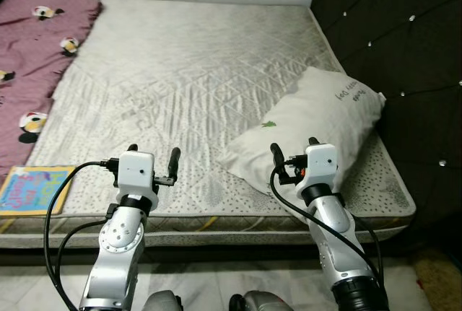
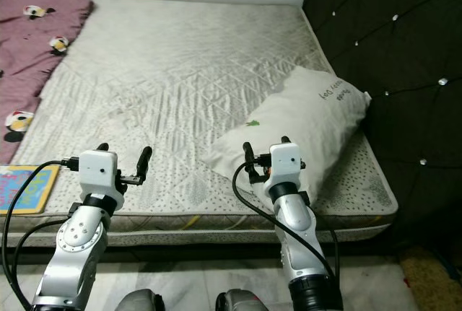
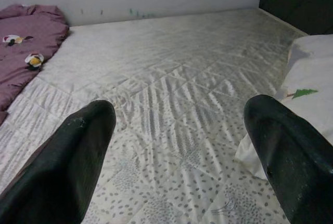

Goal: Clean up the room

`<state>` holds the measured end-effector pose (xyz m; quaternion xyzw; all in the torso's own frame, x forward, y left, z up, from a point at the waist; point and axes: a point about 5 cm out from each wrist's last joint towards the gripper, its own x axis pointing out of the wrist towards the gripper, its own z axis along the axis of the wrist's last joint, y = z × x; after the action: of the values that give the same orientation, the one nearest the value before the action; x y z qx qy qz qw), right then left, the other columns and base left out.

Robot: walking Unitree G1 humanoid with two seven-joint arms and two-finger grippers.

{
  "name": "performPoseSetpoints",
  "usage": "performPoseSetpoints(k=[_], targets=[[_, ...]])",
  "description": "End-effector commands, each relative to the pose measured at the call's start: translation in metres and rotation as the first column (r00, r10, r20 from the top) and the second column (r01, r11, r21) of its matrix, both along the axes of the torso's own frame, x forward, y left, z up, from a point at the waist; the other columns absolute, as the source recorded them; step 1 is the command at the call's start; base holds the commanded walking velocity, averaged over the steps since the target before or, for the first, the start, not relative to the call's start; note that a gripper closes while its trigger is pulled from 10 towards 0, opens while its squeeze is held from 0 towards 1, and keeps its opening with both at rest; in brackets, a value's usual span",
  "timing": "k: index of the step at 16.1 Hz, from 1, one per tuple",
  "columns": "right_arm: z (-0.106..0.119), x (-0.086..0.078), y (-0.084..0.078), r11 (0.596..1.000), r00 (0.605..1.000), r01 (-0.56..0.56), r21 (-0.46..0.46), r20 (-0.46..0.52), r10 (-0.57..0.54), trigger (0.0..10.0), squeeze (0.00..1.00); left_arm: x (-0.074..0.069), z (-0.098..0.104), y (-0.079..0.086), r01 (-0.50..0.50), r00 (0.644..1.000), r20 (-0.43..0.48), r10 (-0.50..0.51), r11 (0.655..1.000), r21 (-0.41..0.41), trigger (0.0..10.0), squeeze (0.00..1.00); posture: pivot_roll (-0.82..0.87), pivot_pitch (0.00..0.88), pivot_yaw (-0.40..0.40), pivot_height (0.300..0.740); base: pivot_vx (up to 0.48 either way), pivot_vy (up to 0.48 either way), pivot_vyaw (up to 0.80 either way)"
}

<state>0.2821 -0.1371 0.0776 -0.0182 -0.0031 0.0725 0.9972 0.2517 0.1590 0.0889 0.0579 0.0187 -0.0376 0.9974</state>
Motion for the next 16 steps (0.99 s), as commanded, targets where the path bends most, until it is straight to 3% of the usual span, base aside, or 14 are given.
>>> performPoseSetpoints(k=[1,6,16], targets=[[-0.001,-0.001,-0.001,1.0,1.0,0.004,0.004,0.001,-0.004,10.0,0.0,-0.001,-0.002,0.0,0.008,1.0,-0.002,-0.008,1.0,-0.013,10.0,0.0,0.02,0.038,-0.007,0.74,0.0,0.0,0.0],[0.0,-0.002,0.001,1.0,1.0,-0.006,-0.019,0.007,0.006,10.0,0.0,0.004,0.0,-0.004,0.021,1.0,0.006,-0.021,1.0,-0.002,10.0,0.0,0.0,0.029,0.005,0.74,0.0,0.0,0.0],[0.0,0.002,0.0,1.0,1.0,-0.011,-0.012,0.008,0.011,10.0,0.0,0.009,0.001,-0.003,0.024,1.0,0.015,-0.024,1.0,0.004,10.0,0.0,0.01,0.025,0.009,0.74,0.0,-0.431,0.0]])
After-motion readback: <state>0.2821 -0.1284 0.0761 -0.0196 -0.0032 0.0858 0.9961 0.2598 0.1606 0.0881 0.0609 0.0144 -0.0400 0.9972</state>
